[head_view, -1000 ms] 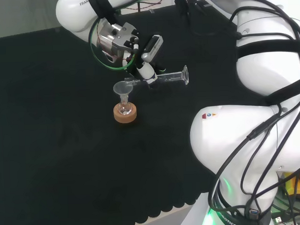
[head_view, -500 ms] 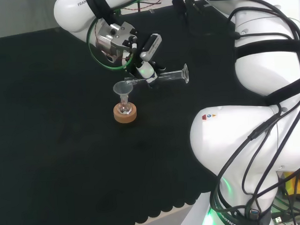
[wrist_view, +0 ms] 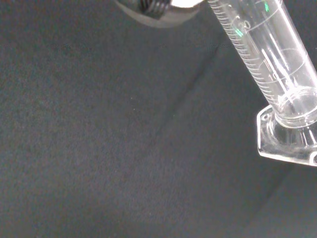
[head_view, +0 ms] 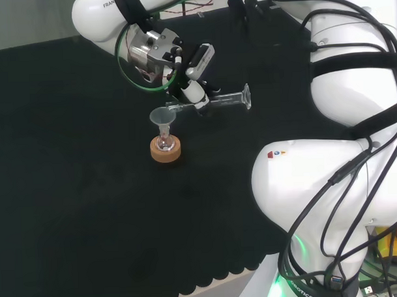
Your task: Pour the water from the graduated cylinder into the round-bottom flask.
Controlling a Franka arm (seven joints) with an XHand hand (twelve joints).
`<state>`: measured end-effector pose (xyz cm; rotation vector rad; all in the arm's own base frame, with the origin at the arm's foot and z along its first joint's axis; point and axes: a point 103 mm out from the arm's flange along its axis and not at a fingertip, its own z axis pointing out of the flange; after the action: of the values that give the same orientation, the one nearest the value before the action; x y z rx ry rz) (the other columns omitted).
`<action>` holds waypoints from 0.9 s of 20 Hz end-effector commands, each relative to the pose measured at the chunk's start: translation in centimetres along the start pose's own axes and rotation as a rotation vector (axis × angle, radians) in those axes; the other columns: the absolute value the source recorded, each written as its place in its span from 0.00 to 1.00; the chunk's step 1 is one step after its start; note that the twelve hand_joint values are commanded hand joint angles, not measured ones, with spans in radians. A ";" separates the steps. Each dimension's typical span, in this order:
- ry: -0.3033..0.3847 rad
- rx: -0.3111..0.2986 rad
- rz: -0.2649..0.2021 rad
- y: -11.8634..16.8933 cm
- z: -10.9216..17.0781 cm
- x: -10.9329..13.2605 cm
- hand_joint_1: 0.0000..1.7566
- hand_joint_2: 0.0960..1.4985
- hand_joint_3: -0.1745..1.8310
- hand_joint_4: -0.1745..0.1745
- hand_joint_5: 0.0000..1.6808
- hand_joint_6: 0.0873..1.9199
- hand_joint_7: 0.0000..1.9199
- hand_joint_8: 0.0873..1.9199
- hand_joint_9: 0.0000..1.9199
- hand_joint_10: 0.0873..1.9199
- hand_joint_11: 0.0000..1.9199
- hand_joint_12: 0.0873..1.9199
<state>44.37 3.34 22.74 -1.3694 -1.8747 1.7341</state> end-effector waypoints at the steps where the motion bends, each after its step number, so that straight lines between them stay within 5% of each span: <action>1: 0.000 0.002 0.002 -0.1 0.0 0.0 0.74 0.65 0.09 0.00 0.73 0.28 0.66 0.25 0.84 0.00 0.66 0.34; 18: 0.007 -0.028 -0.014 -0.1 -0.1 0.1 0.74 0.65 0.09 0.00 0.73 0.27 0.67 0.25 0.84 0.00 0.66 0.34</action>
<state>44.43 3.45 22.86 -1.3684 -1.8942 1.7150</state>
